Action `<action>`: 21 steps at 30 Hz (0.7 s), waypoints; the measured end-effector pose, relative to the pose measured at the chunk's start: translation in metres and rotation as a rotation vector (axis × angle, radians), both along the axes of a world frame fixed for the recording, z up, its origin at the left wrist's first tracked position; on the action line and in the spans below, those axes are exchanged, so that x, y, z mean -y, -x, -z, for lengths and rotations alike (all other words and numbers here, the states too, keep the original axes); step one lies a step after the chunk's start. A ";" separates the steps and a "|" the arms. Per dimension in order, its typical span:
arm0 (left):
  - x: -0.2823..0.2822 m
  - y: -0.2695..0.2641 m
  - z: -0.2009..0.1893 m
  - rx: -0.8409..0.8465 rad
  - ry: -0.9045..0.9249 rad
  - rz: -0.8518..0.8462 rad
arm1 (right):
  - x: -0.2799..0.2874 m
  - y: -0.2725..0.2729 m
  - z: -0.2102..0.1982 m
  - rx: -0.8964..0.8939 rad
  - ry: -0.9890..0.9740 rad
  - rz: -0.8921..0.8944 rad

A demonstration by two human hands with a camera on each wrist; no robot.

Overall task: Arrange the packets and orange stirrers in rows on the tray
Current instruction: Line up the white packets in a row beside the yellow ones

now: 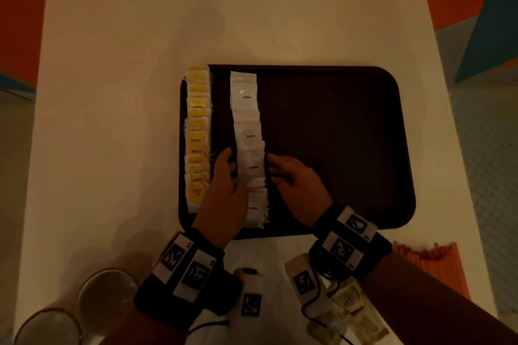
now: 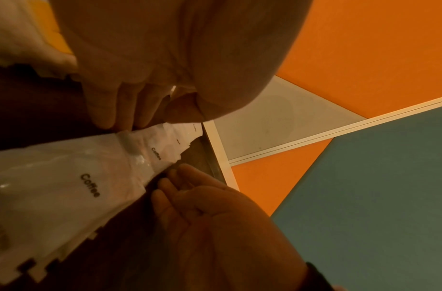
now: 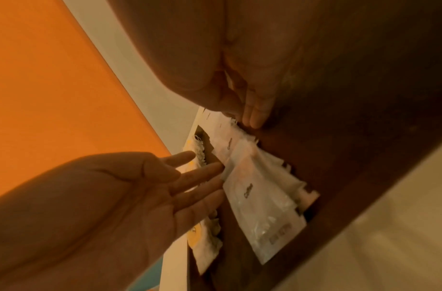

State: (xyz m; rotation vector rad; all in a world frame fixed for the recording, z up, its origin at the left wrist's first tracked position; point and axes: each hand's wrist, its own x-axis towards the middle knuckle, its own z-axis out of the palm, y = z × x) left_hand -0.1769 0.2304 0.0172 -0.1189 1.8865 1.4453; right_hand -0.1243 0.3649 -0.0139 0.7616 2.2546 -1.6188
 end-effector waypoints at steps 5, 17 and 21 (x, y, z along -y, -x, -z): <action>-0.001 0.001 -0.003 -0.017 -0.016 0.012 | 0.006 0.002 -0.001 -0.007 -0.023 0.000; 0.022 -0.030 -0.003 0.050 -0.011 0.031 | 0.011 -0.035 -0.003 0.106 -0.043 0.005; 0.020 -0.031 0.001 0.055 -0.078 -0.036 | 0.017 -0.035 -0.003 0.088 -0.049 -0.014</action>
